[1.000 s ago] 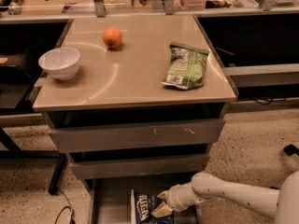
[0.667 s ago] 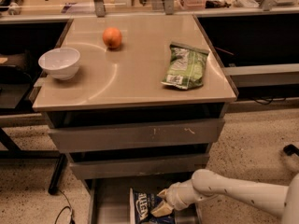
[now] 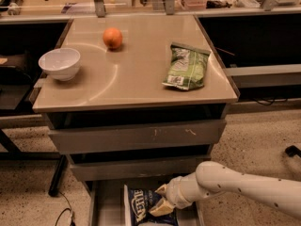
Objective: Pick blue chip bag from bottom drawer and place on counter
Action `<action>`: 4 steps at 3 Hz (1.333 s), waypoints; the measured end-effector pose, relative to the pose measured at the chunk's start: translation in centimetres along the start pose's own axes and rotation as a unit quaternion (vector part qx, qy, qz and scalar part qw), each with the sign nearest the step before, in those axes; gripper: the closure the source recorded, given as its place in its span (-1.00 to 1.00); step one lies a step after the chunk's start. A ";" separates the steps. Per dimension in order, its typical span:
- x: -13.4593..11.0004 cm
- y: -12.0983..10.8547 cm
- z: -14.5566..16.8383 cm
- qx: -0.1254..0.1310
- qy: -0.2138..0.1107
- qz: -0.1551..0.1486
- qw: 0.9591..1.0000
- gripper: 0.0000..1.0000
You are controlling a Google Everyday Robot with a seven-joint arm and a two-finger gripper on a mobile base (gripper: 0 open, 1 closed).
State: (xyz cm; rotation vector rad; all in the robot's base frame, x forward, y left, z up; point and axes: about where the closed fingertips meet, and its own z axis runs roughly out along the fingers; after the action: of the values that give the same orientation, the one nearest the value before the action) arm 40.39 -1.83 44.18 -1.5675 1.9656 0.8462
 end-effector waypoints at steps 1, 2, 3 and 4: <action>-4.6 1.5 -3.2 0.011 0.008 -0.044 0.999 1.00; -5.1 1.7 -3.7 0.010 0.011 -0.046 0.999 1.00; -7.4 2.7 -6.9 0.015 0.004 -0.040 0.999 1.00; -11.6 3.8 -10.8 0.028 -0.006 -0.065 0.997 1.00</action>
Offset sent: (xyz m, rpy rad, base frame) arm -0.0064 0.0089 0.0436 -0.0119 -0.0510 0.0374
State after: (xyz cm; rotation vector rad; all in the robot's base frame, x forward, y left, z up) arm 39.36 -1.20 60.41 -1.6355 1.8402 0.7394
